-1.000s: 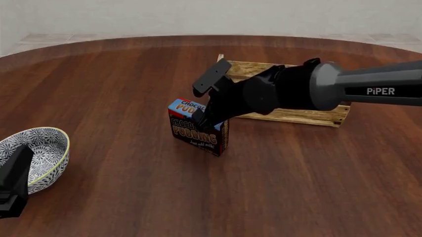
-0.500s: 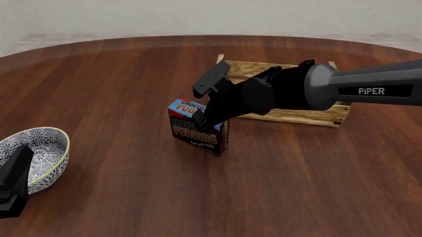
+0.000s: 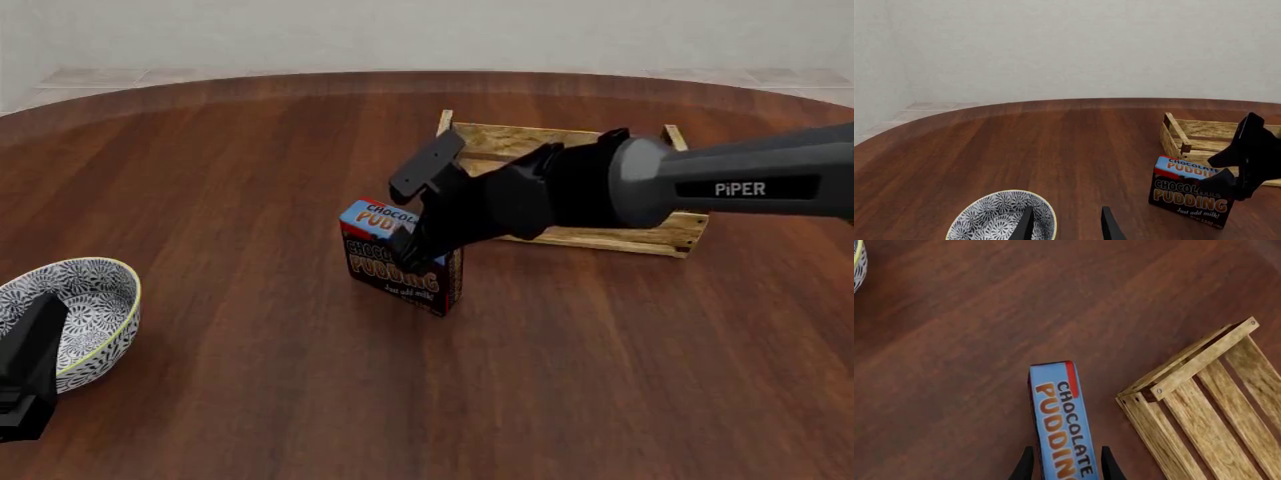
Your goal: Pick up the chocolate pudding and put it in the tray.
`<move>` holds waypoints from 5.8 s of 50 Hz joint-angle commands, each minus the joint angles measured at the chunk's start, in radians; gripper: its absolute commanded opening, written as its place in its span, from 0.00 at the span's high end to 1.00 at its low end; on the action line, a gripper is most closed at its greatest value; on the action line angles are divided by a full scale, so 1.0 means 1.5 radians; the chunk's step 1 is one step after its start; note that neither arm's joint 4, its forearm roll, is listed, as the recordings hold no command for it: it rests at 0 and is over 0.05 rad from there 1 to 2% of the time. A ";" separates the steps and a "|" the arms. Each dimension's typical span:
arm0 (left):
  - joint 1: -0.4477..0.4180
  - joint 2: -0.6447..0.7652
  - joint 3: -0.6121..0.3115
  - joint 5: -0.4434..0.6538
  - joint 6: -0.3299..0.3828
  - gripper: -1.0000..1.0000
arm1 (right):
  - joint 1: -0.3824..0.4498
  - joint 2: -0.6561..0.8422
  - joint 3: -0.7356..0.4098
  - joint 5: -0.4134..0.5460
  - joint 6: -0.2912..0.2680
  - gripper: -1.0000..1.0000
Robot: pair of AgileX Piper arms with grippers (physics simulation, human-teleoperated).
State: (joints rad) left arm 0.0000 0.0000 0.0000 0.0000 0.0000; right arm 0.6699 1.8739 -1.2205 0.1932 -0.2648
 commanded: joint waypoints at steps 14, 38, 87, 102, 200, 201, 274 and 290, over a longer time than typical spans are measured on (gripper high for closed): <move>0.000 0.000 0.000 0.000 0.000 0.00 | 0.000 0.012 0.006 -0.008 0.004 0.00; 0.000 0.000 0.000 0.000 0.000 0.00 | 0.005 0.014 0.009 -0.009 0.004 1.00; 0.000 0.000 0.000 0.000 0.000 0.00 | -0.012 -0.156 -0.075 0.136 -0.087 1.00; 0.000 0.000 0.000 0.000 0.000 0.00 | -0.036 -0.172 -0.096 0.162 -0.101 1.00; 0.000 0.000 0.000 0.000 0.000 0.00 | -0.242 -0.086 -0.199 0.174 -0.147 1.00; 0.000 0.000 0.000 0.000 0.000 0.00 | -0.243 -0.084 -0.199 0.174 -0.146 1.00; 0.000 0.000 0.000 0.000 0.000 0.00 | -0.259 0.018 -0.245 0.142 -0.134 1.00; 0.000 0.000 0.000 0.000 0.000 0.00 | -0.255 0.029 -0.248 0.137 -0.133 1.00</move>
State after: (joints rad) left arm 0.0000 0.0000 0.0000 0.0000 0.0000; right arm 0.2828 1.9101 -1.5885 0.4044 -0.4836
